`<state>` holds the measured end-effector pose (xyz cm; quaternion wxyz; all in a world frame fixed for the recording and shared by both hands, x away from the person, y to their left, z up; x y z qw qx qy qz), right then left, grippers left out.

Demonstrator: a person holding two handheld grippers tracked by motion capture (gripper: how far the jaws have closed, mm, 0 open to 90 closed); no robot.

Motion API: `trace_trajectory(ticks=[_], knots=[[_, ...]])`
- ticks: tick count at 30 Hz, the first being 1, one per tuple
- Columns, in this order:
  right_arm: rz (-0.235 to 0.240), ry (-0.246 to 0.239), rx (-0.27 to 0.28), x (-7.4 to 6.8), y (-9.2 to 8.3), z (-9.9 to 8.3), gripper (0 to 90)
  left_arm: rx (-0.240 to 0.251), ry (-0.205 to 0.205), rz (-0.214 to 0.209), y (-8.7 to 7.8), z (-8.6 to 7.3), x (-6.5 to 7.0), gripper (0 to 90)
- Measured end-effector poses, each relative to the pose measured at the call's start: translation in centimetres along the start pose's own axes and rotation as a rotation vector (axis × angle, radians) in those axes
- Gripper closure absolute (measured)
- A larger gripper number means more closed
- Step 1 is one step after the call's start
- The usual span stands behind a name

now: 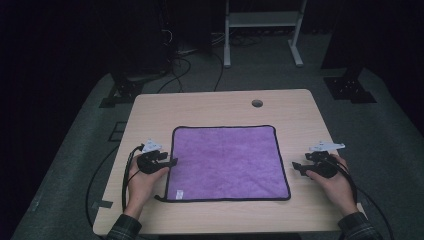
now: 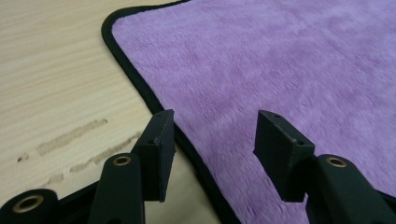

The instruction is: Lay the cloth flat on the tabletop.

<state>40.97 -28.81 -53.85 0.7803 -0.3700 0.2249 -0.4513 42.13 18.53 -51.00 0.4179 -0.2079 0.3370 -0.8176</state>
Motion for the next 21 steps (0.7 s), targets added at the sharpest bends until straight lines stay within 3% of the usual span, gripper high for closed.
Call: trace_trajectory(ticks=[3, 8, 14, 21], knots=[[-0.002, 0.001, -0.019, 0.1, 0.4, -0.3, 27.9, 0.009, -0.005, 0.018, 0.4, 0.3, -0.4, 47.2], [0.000, -0.005, 0.032, 0.2, 0.7, -0.3, 19.5, -0.003, -0.020, 0.045, 0.8, 0.1, -1.3, 46.9], [0.000, -0.004, 0.038, 0.2, 0.8, -0.3, 18.8, -0.006, -0.037, 0.062, 1.3, -0.1, -2.3, 48.1], [0.000, -0.004, 0.038, 0.2, 0.8, -0.3, 18.8, -0.012, -0.045, 0.050, 2.4, -0.2, -2.4, 49.6]])
Point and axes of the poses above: each handheld gripper's, and its own axes: y roughly forward along the jaws, z roughly out of its top, x roughly to its right, the point moved 9 cm from there along y, roughly forward along the jaws, and after that the axes turned 7 degrees about -x, right-handed, at the moved point
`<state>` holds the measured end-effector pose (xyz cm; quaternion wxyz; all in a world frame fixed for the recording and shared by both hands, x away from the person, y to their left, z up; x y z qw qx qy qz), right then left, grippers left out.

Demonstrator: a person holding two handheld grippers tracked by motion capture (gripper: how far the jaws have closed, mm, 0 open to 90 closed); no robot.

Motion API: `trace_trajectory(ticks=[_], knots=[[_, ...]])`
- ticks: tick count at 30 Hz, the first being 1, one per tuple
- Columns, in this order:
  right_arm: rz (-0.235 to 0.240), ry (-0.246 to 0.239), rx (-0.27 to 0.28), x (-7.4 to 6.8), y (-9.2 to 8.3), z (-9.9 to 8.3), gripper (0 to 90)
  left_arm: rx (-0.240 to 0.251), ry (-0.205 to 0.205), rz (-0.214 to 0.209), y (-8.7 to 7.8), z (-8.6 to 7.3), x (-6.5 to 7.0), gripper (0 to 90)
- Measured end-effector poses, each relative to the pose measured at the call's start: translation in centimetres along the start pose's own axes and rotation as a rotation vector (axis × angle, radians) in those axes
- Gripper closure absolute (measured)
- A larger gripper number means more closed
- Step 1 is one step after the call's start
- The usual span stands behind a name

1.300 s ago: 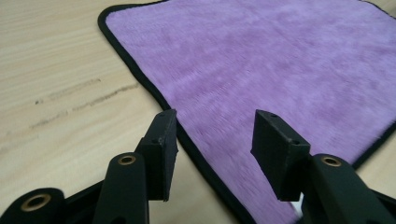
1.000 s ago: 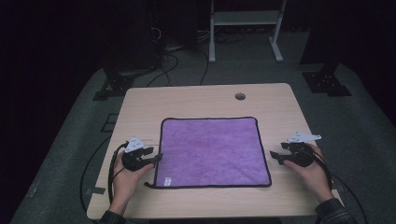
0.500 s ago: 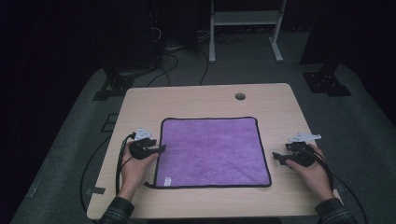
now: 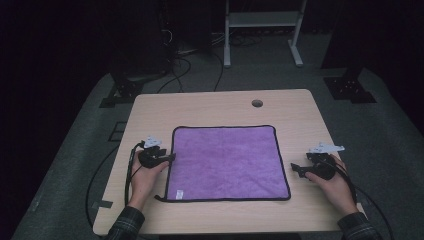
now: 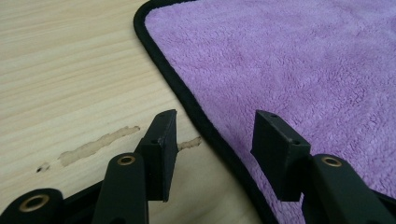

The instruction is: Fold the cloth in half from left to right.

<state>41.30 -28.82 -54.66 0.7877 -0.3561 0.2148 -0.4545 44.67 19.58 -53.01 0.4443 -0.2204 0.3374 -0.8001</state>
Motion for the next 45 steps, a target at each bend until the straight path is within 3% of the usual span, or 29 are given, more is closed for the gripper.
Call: trace_trajectory(ticks=[7, 10, 16, 21, 23, 37, 44, 45], knots=[[0.000, 0.000, 0.000, 0.0, 0.0, 0.0, 18.8, -0.027, 0.018, 0.041, 0.4, -0.3, 0.0, 50.8], [0.000, 0.001, 0.000, 0.0, 0.0, 0.0, 18.7, -0.031, 0.020, 0.033, 0.3, -0.4, 0.2, 59.0], [0.001, 0.001, -0.001, 0.0, 0.0, 0.0, 18.7, -0.015, -0.010, 0.028, 0.3, -0.5, 0.7, 73.0], [0.002, 0.000, -0.001, 0.0, 0.0, 0.0, 18.6, -0.022, -0.079, 0.008, 0.4, -0.4, 1.1, 83.0], [0.002, 0.000, -0.001, 0.0, 0.0, 0.0, 18.5, -0.024, -0.087, 0.002, 0.4, -0.4, 1.2, 86.3], [0.005, -0.005, -0.001, -0.1, 0.0, 0.0, 18.0, -0.002, -0.112, -0.057, -0.8, -0.3, 0.4, 87.4], [0.005, -0.005, -0.001, -0.1, 0.0, 0.0, 18.0, 0.005, -0.141, -0.059, -1.6, -0.5, -0.6, 87.4], [0.005, -0.005, -0.001, -0.1, 0.0, 0.0, 18.0, 0.004, -0.148, -0.049, -2.0, -0.7, -1.3, 87.4]])
Point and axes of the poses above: each handheld gripper's, and its own axes: y roughly forward along the jaws, z roughly out of its top, x roughly to its right, the point moved 9 cm from there along y, roughly forward along the jaws, and after that the axes turned 7 degrees about -x, right-handed, at the moved point
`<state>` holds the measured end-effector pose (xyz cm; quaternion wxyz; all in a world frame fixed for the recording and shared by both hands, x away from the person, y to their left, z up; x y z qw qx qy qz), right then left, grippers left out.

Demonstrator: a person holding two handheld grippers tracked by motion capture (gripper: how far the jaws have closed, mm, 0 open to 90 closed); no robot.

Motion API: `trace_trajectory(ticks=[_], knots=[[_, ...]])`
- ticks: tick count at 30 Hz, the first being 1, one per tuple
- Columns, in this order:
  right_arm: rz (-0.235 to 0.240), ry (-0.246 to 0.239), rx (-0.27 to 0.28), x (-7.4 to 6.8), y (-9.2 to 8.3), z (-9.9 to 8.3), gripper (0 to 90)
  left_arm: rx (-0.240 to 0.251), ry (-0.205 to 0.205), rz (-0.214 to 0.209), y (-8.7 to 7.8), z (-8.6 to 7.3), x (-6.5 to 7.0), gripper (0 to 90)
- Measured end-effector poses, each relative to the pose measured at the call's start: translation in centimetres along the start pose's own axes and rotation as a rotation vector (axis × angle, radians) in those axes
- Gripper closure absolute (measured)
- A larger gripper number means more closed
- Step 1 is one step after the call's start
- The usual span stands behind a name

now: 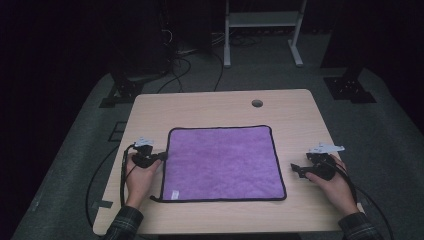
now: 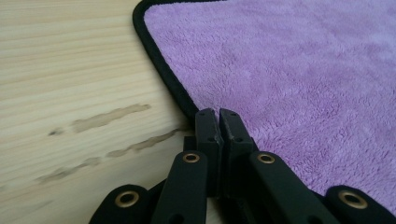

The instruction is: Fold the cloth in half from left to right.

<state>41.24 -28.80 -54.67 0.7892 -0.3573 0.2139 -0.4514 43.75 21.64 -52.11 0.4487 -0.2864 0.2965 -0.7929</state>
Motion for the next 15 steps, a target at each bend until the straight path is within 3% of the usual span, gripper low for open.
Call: trace_trajectory(ticks=[5, 8, 15], knots=[[0.000, 0.000, 0.000, 0.0, 0.0, 0.0, 18.0, -0.004, -0.022, 0.035, -1.1, -0.4, -1.8, 87.3], [0.000, 0.000, 0.000, 0.0, 0.0, 0.0, 18.0, 0.008, -0.042, 0.035, -1.6, -0.5, -2.4, 87.4], [-0.002, 0.001, -0.003, 0.0, 0.0, 0.0, 15.6, 0.054, -0.057, -0.008, -2.4, 0.4, -1.7, 87.4]])
Point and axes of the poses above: each handheld gripper's, and its own axes: y roughly forward along the jaws, z roughly out of its top, x roughly to its right, the point moved 9 cm from there along y, roughly forward along the jaws, and after that the axes turned 7 degrees about -x, right-handed, at the moved point
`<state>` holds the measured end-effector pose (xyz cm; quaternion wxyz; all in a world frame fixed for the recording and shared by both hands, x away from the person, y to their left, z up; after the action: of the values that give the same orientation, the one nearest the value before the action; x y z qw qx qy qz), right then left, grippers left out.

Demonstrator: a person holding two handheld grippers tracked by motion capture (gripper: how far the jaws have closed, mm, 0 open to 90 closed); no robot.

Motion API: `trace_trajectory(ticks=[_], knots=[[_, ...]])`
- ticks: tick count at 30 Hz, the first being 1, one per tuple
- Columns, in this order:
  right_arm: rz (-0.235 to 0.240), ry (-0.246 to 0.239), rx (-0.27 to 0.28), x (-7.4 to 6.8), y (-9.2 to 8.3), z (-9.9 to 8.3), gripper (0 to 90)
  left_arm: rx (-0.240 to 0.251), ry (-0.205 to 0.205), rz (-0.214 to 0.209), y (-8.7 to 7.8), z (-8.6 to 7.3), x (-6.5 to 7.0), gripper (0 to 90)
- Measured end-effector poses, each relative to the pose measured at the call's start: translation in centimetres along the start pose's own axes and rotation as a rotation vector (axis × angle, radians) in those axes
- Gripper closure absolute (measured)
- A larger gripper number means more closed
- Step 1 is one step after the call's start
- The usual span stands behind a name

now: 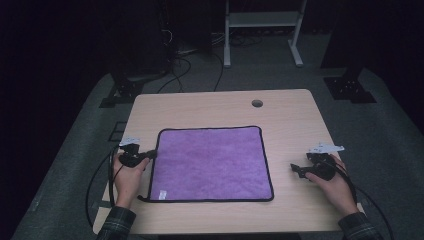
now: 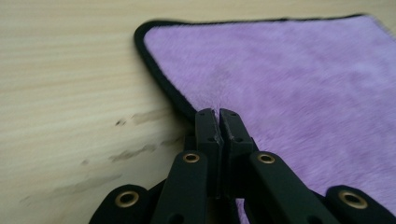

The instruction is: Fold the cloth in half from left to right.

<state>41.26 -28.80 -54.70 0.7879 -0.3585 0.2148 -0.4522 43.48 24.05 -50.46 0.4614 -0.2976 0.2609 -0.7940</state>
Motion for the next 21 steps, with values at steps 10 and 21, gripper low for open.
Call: trace_trajectory(ticks=[10, 21], knots=[[-0.010, 0.012, -0.011, 0.2, 0.1, 0.0, 10.2, 0.058, 0.000, -0.100, -0.5, 1.9, 2.7, 87.3], [-0.011, 0.012, -0.011, 0.2, 0.1, 0.0, 10.2, 0.059, 0.051, -0.187, 0.8, 3.4, 6.7, 87.3]])
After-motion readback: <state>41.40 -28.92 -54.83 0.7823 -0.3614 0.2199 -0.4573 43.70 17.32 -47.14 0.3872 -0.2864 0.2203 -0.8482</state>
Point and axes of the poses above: each handheld gripper's, and its own axes: y roughly forward along the jaws, z roughly out of its top, x roughly to its right, the point moved 9 cm from there along y, roughly forward along the jaws, and after that the axes turned 7 degrees about -x, right-handed, at the moved point
